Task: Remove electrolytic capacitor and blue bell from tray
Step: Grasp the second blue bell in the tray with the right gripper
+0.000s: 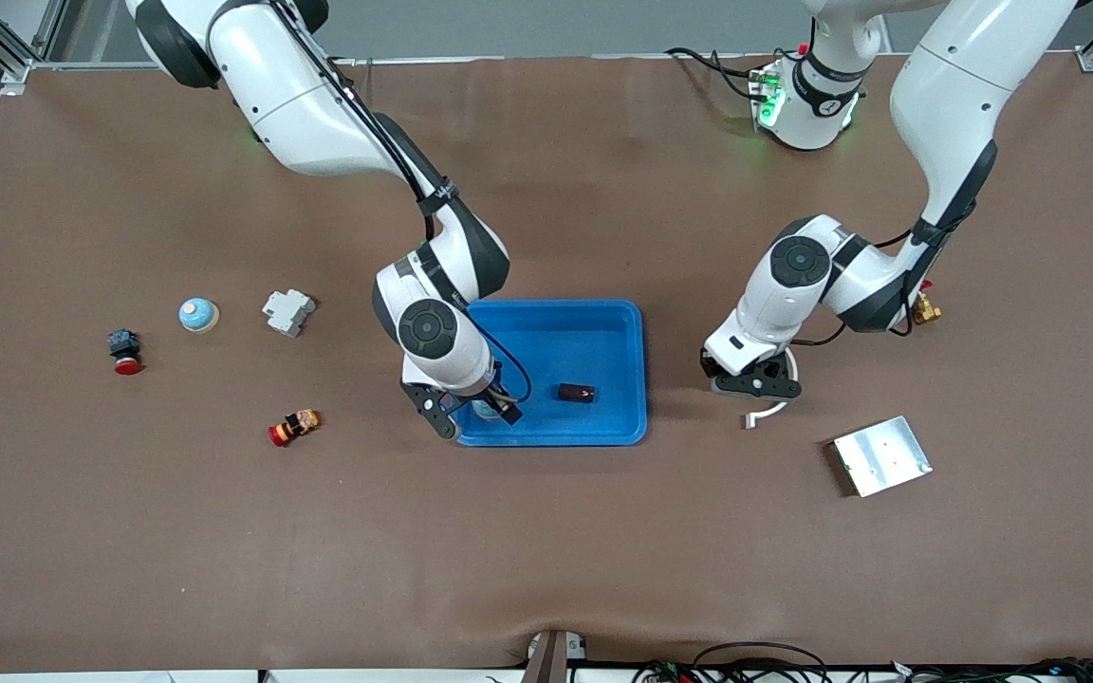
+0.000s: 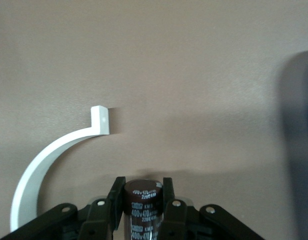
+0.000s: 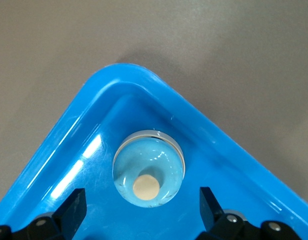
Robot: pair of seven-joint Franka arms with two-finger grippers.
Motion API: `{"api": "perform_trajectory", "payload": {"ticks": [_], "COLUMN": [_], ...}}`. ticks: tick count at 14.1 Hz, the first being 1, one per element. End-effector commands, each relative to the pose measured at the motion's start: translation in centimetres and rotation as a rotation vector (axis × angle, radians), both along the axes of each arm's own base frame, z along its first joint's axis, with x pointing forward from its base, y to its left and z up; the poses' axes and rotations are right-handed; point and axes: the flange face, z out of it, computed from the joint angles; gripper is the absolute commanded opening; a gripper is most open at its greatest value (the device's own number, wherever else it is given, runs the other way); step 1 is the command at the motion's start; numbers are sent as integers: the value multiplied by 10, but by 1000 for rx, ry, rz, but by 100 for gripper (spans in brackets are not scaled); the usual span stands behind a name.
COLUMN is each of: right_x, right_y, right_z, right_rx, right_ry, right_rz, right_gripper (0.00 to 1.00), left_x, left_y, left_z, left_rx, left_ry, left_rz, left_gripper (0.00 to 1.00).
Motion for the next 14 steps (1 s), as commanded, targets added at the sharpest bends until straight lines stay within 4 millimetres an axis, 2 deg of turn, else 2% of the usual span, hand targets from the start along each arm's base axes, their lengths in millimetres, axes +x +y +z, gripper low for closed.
{"api": "perform_trajectory", "payload": {"ticks": [1,4,8,9,12,14], "right_x": [5,5,4,-1,6,7], "right_y": [3,3,5,10,6,5], "right_z": [-4,-9,-10,-17,-14,-13], "right_rx": [-57,-59,-59,-67,-56,-55], "right_ry": [-39,-35,-33,-30,-40,-42], "right_rz": [-33,-32,-31,-25,-32,-29], "right_gripper": [100,100,100,85,67,48], "left_x": [-16,-24,-29,-31,-33,-34], "left_y": [11,28,28,29,29,28], "left_z": [6,-3,-10,-12,-18,-20], "left_rx": [3,-34,-35,-33,-36,-37], "left_ry": [-40,-54,-38,-32,-20,-13], "left_rz": [-36,-35,-34,-34,-25,-25], "left_gripper": [0,0,0,0,0,0]}}
